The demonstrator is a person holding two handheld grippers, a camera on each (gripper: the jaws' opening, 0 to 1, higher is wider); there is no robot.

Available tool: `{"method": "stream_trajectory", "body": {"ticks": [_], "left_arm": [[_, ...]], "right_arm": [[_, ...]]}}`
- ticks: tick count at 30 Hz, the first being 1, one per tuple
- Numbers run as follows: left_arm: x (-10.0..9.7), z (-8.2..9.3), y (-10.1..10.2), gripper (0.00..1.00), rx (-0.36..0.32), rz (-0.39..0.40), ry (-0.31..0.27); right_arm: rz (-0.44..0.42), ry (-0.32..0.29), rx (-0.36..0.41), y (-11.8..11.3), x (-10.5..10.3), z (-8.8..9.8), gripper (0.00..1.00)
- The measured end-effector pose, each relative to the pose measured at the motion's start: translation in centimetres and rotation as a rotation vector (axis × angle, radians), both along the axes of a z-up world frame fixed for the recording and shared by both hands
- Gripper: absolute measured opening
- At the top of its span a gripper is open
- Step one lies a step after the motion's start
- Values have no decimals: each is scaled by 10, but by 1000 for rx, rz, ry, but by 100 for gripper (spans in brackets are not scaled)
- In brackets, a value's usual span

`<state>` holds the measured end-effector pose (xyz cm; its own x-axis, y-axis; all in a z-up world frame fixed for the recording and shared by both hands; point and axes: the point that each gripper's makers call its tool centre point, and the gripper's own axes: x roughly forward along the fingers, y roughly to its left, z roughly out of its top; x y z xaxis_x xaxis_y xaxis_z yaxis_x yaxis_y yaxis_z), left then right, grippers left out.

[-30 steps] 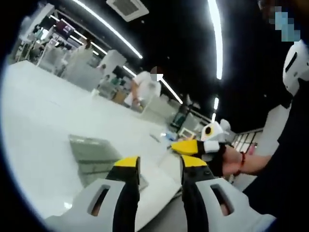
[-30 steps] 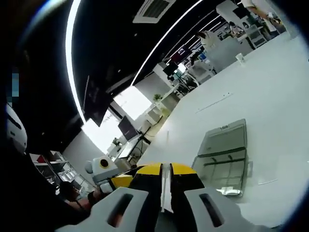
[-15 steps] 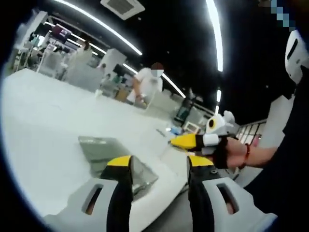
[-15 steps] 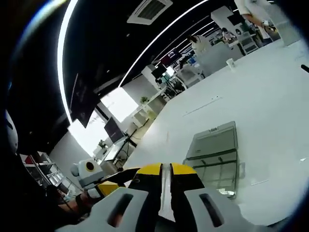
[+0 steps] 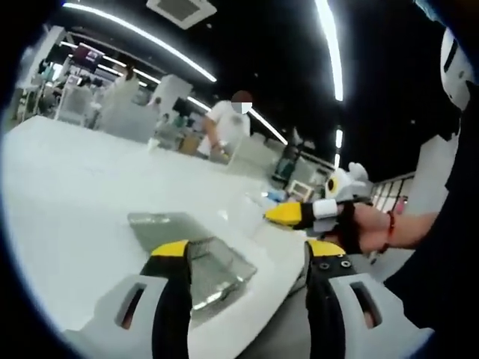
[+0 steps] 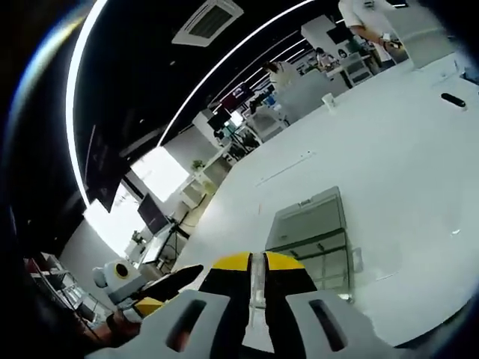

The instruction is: Insert the divider into the dual guide fixture by aligning both edges with the guide slots and pushing it downward to the bottom, including one-sided entry, uneven engagement, binding, and posture correction.

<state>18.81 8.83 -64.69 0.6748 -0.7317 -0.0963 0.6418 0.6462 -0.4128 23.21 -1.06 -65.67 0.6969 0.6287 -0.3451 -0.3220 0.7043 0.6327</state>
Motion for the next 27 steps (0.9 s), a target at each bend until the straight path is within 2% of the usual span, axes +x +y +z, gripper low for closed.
{"method": "stream_trajectory", "body": {"ticks": [3,7,12,17,20,23,27], "left_arm": [[1,-2,0,64,17,-2,-14],[0,-5,-2,66,15,-16,2],[7,-5,2,75,43,17,-22],[10,-6,4,80,85,37,-35],[9,-10,3,86,113,38,-31],[7,-14,2,87,136,31,-20],[6,-18,-1,93,141,32,1]], "right_arm": [[-14,2,-13,-2,2,-2,0],[-25,9,-19,-4,4,-7,0],[-53,7,-55,-10,9,-13,0],[-79,14,-54,-13,15,-16,0],[-84,22,-76,-15,16,-21,0],[-82,28,-76,-14,18,-25,0],[-84,36,-87,-14,19,-28,0]]}}
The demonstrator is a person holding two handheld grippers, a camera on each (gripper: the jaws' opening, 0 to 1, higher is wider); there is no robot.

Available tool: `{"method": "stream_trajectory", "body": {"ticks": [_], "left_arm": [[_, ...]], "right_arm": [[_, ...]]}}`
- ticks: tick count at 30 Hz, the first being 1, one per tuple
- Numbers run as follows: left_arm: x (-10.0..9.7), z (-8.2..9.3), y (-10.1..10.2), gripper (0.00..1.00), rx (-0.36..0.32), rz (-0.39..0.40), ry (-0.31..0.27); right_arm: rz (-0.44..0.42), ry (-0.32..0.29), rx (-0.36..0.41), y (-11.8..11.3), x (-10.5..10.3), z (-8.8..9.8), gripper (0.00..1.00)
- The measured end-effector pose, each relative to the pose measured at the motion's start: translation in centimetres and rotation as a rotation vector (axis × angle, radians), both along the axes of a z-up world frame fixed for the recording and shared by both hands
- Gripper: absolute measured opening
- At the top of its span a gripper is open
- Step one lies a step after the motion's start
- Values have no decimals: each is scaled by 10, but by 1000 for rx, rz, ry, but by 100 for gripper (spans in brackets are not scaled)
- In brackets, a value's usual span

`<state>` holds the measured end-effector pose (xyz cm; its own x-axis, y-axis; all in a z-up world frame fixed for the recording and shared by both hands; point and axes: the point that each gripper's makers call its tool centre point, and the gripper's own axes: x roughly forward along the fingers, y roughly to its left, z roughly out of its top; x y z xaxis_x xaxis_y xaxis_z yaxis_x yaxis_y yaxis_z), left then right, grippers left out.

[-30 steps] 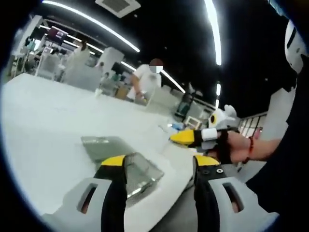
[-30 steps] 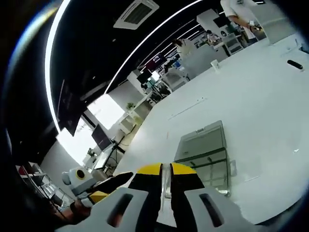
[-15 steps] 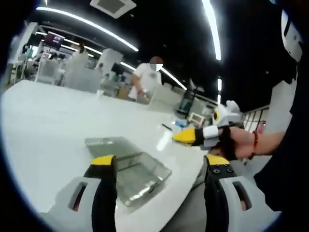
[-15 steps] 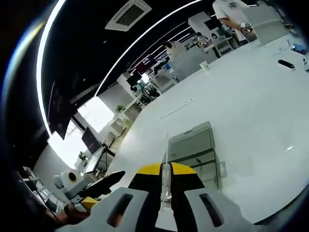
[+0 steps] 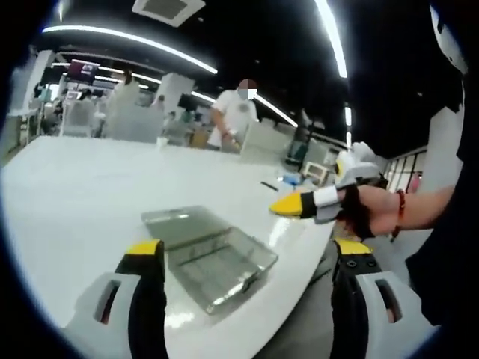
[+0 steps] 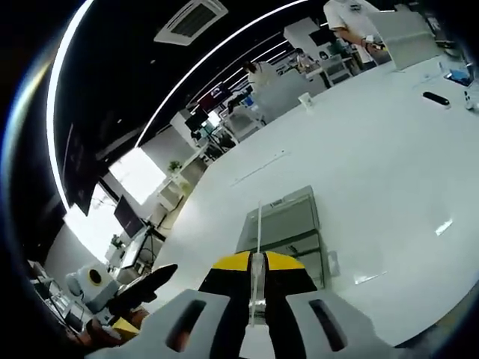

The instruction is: Insert the divider into the dual guide fixture by aligning both edges with the guide slots and pushing it downward to the bottom, including one-sided entry, uneven engagement, binding, and posture correction.

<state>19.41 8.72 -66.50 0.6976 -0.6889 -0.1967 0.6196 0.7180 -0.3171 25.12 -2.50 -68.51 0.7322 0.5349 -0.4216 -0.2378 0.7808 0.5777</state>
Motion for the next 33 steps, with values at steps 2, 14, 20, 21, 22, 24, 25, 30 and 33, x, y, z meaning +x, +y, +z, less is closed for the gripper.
{"method": "stream_trajectory", "body": {"ticks": [2,14,20,21,22,24,25,30,33], "left_arm": [[1,-1,-1,94,11,1,-4],[9,-6,-2,99,43,-22,22],[13,-9,-1,99,34,-23,38],[14,-11,-1,99,38,-26,46],[14,-11,-1,99,40,-28,48],[15,-12,0,99,42,-26,45],[16,-12,0,99,41,-25,47],[20,-13,1,99,38,-20,53],[20,-16,1,98,42,-19,59]], "right_arm": [[-6,5,-10,-1,1,-2,0],[-22,26,-35,-4,10,-14,0],[-25,32,-54,-3,15,-20,0],[-20,41,-69,-3,16,-23,0],[-14,39,-69,-1,17,-23,0],[-12,39,-69,0,18,-24,0],[-8,42,-66,1,17,-25,0],[7,62,-63,4,17,-31,0],[13,74,-74,3,17,-34,0]]}}
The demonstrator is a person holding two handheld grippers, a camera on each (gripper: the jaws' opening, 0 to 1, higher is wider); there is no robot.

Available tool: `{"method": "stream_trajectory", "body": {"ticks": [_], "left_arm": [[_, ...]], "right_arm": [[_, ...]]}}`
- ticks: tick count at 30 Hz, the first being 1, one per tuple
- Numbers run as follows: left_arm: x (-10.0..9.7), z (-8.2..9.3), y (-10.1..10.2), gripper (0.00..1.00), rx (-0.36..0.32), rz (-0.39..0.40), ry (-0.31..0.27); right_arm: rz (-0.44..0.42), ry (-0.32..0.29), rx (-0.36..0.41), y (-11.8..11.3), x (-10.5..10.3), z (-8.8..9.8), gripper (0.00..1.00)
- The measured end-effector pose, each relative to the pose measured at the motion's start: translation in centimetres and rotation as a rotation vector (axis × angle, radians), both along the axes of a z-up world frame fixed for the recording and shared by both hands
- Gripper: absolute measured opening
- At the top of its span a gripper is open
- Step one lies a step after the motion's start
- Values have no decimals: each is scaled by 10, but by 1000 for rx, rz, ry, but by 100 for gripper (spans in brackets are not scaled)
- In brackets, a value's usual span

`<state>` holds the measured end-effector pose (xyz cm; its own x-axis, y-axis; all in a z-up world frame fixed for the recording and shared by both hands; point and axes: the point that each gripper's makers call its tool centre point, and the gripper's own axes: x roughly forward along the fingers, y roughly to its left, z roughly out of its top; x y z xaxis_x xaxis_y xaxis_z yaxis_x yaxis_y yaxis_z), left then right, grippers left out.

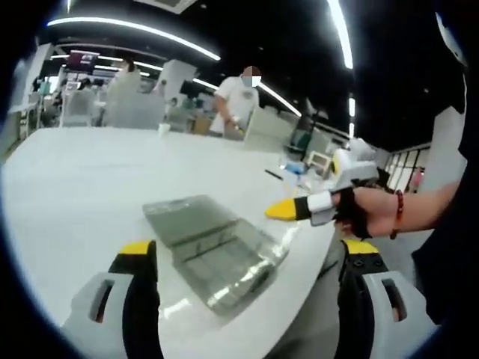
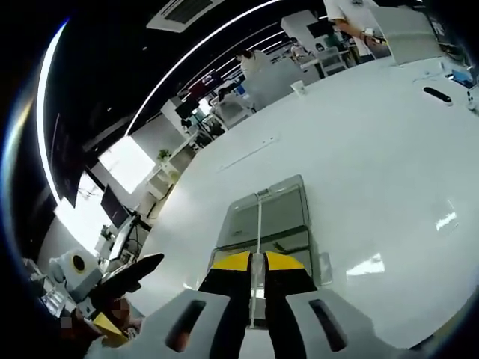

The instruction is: Insert the divider into the dual guide fixture by aligning both edges with the guide slots and pushing it downward to the bottom, including one-sided entry, uneven engagement, binding, and posture correction.

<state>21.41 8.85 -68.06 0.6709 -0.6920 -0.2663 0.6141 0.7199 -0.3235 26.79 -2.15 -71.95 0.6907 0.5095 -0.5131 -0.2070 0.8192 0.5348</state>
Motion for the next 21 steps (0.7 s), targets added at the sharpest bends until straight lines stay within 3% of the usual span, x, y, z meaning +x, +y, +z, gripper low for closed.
{"method": "stream_trajectory", "body": {"ticks": [21], "left_arm": [[-2,-5,2,97,13,-3,17]], "right_arm": [[20,28,-46,1,2,-16,0]]}}
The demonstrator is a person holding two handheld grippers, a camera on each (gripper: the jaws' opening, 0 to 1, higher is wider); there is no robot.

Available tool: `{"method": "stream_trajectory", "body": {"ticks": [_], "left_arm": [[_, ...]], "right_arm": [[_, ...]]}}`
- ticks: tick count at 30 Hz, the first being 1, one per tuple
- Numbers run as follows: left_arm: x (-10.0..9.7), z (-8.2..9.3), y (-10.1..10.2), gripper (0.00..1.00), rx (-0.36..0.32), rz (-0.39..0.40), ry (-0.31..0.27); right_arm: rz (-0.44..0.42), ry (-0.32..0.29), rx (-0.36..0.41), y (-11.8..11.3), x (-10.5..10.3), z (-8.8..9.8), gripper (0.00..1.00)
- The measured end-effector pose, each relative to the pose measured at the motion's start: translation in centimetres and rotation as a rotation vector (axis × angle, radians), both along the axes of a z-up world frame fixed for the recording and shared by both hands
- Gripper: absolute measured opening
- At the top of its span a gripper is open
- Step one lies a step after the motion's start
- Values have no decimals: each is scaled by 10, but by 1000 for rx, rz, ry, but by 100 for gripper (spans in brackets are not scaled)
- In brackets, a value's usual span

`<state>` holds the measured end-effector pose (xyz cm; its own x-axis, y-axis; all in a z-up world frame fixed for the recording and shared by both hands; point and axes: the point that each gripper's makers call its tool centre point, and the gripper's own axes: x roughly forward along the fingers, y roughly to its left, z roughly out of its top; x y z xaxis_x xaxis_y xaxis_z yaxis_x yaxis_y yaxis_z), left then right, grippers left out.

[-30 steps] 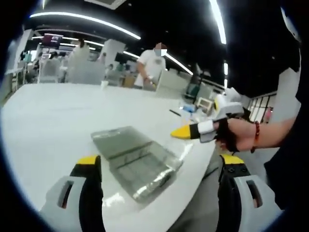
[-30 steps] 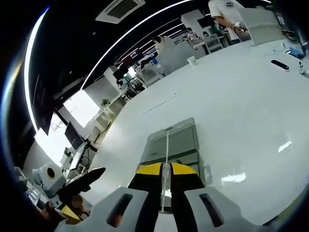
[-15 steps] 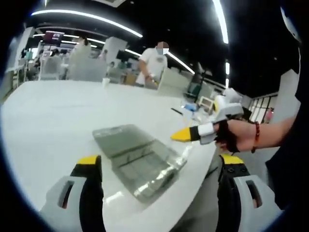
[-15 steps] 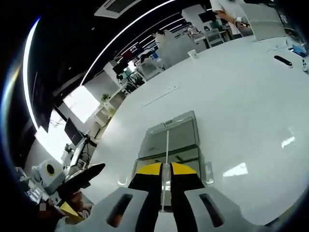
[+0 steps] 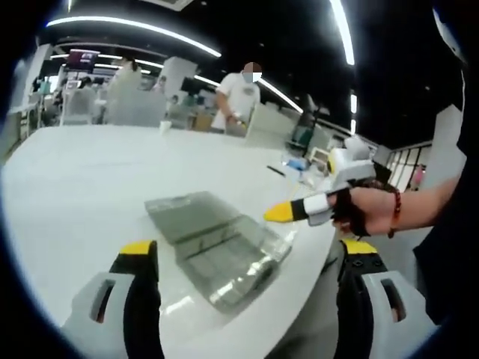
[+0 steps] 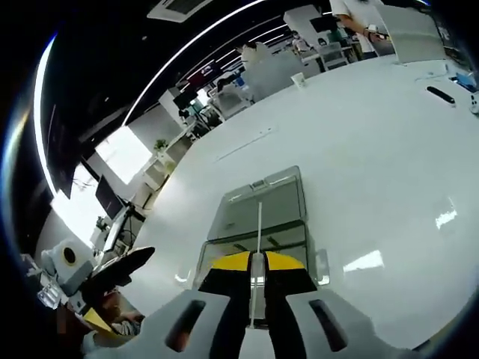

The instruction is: Insert the divider into the dual guide fixture by aligning both edges with the guide slots and pushing it downward to the bottom, including one-sided entry, uneven engagement, binding, and posture correction.

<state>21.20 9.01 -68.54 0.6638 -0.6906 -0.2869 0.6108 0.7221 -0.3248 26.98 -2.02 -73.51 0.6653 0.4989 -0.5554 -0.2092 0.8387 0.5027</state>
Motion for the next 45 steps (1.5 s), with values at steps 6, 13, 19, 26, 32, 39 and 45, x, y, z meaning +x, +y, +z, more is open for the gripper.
{"method": "stream_trajectory", "body": {"ticks": [6,13,19,26,32,39,45], "left_arm": [[-1,-2,1,94,15,-1,-5],[3,2,6,95,11,5,-12],[4,3,7,98,18,-1,-16],[1,2,3,99,23,-18,-20],[1,1,2,99,16,-23,-13],[2,2,3,98,17,-24,-14],[2,0,5,98,19,-21,-9]], "right_arm": [[-7,18,-5,-1,-1,-6,0],[-5,19,-18,1,1,-9,0],[0,27,-27,3,0,-13,0],[-3,23,-48,1,3,-15,0],[-5,9,-62,0,3,-13,0],[2,8,-65,2,2,-16,0],[6,9,-70,2,2,-17,0]]}}
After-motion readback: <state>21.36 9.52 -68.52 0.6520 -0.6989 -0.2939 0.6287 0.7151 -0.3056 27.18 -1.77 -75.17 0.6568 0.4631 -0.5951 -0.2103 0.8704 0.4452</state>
